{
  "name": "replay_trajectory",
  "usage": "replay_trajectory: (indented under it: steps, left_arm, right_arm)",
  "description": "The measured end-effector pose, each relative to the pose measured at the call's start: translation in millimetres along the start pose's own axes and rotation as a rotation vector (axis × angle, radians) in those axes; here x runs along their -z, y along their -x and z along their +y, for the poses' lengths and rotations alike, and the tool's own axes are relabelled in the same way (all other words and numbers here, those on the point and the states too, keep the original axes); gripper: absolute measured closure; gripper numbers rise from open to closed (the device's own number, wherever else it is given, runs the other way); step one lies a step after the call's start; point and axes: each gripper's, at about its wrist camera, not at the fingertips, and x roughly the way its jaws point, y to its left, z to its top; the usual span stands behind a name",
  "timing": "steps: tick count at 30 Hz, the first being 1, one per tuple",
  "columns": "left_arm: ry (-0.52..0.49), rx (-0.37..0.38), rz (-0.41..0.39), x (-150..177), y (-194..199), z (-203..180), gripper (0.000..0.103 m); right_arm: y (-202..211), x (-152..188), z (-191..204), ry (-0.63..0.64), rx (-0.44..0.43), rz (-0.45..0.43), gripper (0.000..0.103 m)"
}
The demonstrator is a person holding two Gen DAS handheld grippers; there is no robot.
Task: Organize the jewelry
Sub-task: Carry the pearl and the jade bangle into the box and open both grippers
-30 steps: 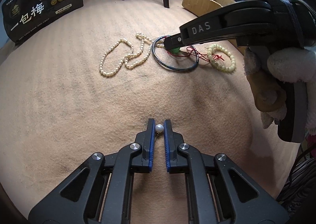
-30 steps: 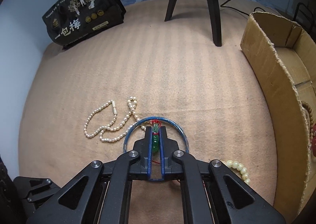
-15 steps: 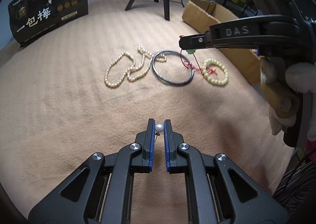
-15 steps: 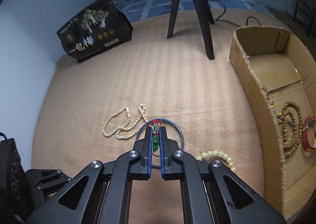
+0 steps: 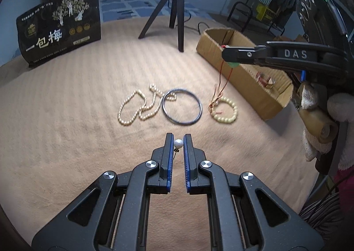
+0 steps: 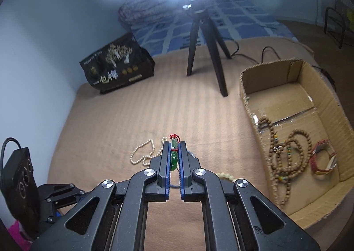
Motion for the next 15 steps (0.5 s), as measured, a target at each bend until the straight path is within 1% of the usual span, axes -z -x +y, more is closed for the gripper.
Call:
replay_trajectory:
  steps: [7,15]
  left_arm:
    - [0.015,0.019,-0.047,-13,14,-8,0.096]
    - [0.000,0.032,-0.072,-22,16,-24,0.096]
  right_arm:
    - [25,-4,-9,0.001,0.018,-0.054,0.098]
    - [56,-7,-34,-0.027,0.029,-0.108,0.098]
